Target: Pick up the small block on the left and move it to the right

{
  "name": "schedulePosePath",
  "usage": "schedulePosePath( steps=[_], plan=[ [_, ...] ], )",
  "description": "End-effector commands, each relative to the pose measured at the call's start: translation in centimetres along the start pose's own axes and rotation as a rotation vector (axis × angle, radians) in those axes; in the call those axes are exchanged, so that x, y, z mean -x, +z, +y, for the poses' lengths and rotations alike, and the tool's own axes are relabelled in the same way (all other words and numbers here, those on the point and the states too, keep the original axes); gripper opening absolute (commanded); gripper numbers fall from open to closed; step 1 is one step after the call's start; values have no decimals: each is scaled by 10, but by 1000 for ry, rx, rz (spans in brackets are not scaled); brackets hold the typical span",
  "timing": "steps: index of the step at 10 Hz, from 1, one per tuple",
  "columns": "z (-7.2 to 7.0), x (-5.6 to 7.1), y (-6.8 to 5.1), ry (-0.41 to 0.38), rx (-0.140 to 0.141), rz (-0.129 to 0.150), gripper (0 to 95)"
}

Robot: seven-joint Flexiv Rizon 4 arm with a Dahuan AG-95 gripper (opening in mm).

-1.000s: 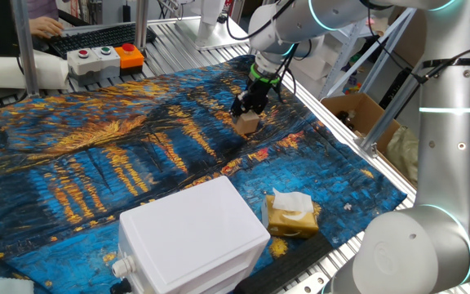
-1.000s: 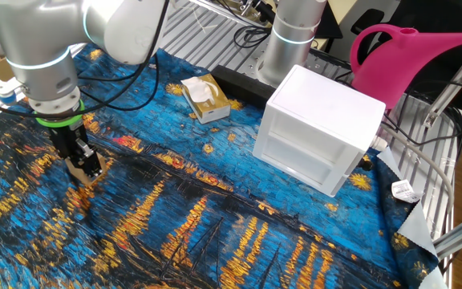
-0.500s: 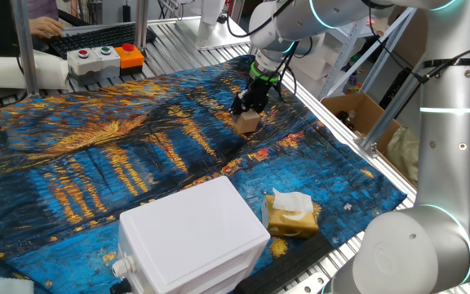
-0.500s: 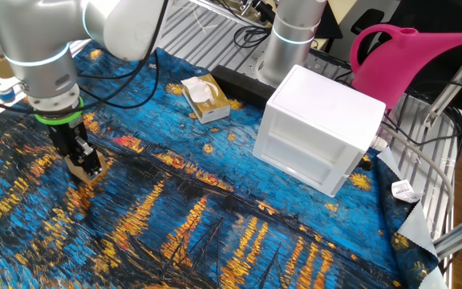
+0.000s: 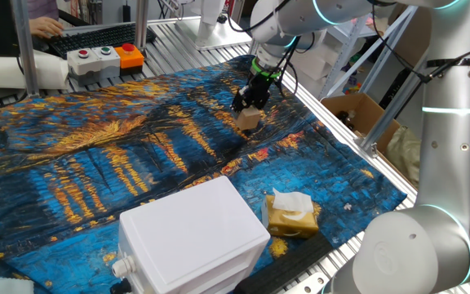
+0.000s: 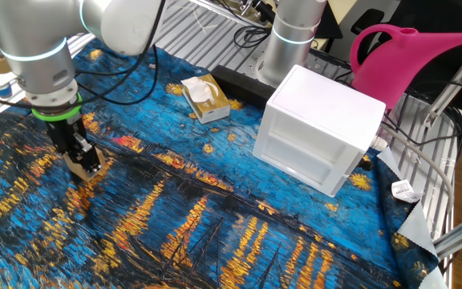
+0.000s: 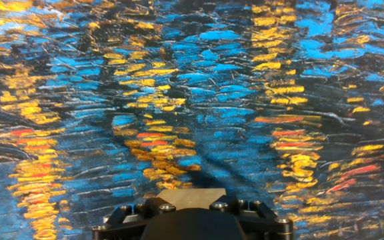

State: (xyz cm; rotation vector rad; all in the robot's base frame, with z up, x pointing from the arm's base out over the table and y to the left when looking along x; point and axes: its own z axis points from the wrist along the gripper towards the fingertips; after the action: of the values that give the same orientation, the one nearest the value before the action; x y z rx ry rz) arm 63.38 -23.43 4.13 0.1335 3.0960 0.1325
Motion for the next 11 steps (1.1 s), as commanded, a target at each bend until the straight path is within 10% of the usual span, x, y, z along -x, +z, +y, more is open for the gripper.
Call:
schedulePosePath(
  steps=[1,11],
  plan=[
    [1,1,-7,-4,2,13,0],
    [35,-17,-54,43,-8,26,0]
  ],
)
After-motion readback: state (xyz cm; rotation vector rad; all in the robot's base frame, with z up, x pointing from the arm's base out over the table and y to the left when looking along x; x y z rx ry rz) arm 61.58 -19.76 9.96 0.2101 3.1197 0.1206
